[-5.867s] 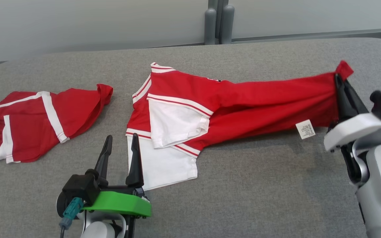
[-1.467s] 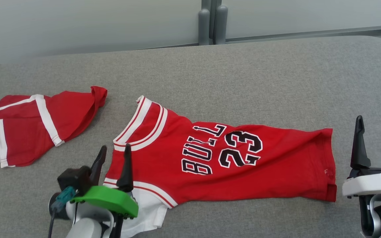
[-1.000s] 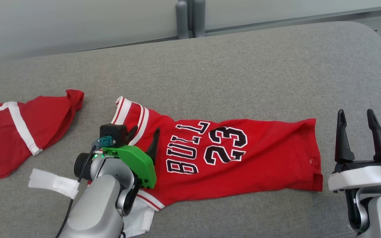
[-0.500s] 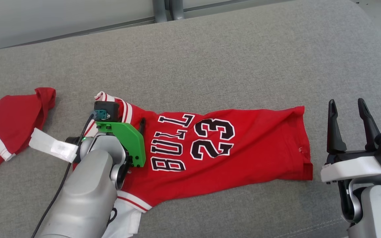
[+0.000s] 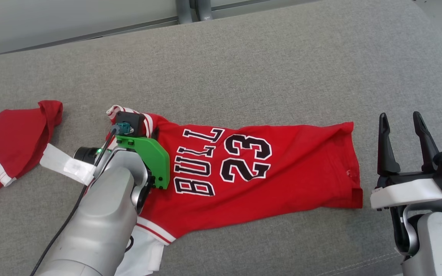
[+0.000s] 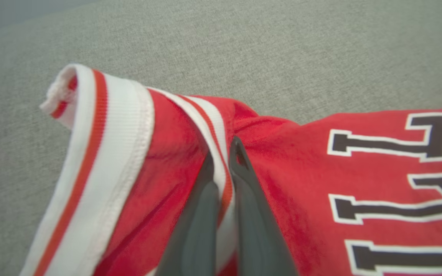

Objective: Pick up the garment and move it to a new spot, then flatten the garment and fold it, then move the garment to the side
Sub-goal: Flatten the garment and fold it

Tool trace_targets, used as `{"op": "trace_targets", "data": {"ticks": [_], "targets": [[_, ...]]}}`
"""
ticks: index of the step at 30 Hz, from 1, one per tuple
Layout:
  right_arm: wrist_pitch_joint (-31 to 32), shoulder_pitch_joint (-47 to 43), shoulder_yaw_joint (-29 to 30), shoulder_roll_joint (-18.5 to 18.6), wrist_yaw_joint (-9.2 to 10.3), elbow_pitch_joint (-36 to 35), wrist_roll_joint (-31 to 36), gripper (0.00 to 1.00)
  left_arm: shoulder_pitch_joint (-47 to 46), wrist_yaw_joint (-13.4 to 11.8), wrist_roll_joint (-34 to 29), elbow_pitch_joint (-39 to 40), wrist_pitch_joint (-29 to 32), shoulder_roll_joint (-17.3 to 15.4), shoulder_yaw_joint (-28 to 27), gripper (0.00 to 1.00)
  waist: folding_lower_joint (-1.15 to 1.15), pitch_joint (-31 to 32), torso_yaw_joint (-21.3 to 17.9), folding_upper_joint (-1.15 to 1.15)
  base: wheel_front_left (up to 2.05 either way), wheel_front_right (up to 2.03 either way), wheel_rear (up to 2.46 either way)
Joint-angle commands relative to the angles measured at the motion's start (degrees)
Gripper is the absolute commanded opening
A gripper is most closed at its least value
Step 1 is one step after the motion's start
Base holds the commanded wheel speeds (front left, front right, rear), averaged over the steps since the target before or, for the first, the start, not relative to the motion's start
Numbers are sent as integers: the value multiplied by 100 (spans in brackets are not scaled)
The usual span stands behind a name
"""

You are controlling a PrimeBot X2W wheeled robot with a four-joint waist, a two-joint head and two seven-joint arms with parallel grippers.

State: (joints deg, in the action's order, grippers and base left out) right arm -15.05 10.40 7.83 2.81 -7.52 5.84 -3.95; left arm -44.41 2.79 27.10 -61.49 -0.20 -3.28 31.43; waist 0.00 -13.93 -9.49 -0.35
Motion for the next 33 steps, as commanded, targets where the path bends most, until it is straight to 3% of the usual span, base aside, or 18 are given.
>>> {"op": "trace_targets", "data": {"ticks": [1, 8, 15, 19, 20, 21, 22, 28, 33], "targets": [[-19, 50, -4, 16, 6, -1, -60, 100, -180, -60, -30, -20, -156, -20, -31, 0, 0, -5, 4, 35, 0, 0, 0], [-19, 63, 19, 15, 6, -17, -54, 100, -642, -320, 101, -114, -1000, -157, -302, 0, 0, -35, -5, 35, 0, 0, 0], [-19, 107, -4, 15, 6, -1, -42, 100, -958, -471, 226, -381, -1211, -344, -486, 0, 0, -30, -38, 35, 0, 0, 0], [-19, 116, -26, 16, 6, 46, -66, 100, -933, -387, 322, -550, -1261, -374, -539, 0, 0, -7, -37, 35, 0, 0, 0], [-19, 103, -28, 16, 6, 62, -72, 100, -914, -366, 347, -572, -1290, -370, -557, 38, 0, 0, -27, 35, 0, 0, 0], [-19, 78, -23, 15, 6, 78, -72, 100, -888, -318, 378, -579, -1315, -362, -581, 89, 0, 9, -12, 35, 0, 0, 0], [-18, 36, -12, 15, 6, 104, -68, 100, -864, -265, 399, -572, -1347, -351, -599, 100, 0, 20, 8, 35, 0, 0, 0], [-19, -224, 183, 28, 6, 166, 3, 100, -759, 100, 598, -314, -1463, -398, -750, 100, 0, 116, 154, 35, 0, 0, 0], [-19, -456, 279, 42, 6, 194, 40, 100, -583, 242, 732, 130, -1497, -497, -933, 100, 0, 203, 248, 35, 0, 0, 0]]}}
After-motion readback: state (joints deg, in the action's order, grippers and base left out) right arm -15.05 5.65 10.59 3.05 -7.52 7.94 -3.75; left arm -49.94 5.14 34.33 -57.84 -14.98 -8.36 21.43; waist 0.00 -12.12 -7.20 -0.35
